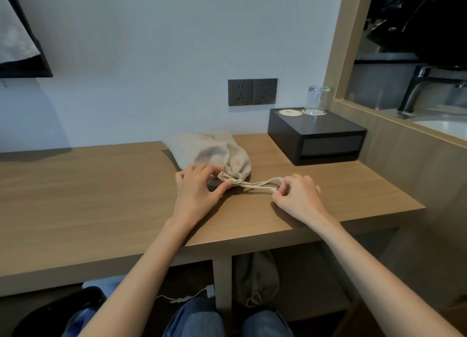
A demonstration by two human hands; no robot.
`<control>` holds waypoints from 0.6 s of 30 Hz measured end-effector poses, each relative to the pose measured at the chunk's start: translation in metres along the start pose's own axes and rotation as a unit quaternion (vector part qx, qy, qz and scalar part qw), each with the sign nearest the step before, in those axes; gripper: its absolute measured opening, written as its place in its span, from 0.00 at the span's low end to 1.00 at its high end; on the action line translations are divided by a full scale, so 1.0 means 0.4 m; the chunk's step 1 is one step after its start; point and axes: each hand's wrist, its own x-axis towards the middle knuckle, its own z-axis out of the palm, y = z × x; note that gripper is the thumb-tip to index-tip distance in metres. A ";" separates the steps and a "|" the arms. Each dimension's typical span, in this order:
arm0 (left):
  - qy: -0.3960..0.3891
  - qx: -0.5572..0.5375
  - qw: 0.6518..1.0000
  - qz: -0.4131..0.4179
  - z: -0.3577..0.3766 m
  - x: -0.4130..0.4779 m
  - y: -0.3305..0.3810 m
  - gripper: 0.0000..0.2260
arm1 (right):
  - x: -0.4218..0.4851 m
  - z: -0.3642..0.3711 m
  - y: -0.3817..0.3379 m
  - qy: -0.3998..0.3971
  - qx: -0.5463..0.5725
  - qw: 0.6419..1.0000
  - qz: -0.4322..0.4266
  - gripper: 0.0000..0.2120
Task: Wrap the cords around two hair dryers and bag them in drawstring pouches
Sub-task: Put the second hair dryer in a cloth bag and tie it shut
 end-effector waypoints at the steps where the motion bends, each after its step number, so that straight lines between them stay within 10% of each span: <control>1: -0.004 -0.020 1.000 -0.004 -0.001 0.000 0.000 0.08 | -0.001 0.005 -0.002 0.009 -0.015 1.000 -0.005 0.09; 6: -0.027 -0.113 0.991 -0.062 -0.004 0.010 -0.005 0.06 | 0.010 0.024 -0.045 0.078 0.015 0.995 -0.063 0.07; 18: -0.077 -0.277 0.951 -0.112 0.005 0.018 0.002 0.04 | 0.039 0.050 -0.083 -0.069 0.049 0.991 -0.102 0.11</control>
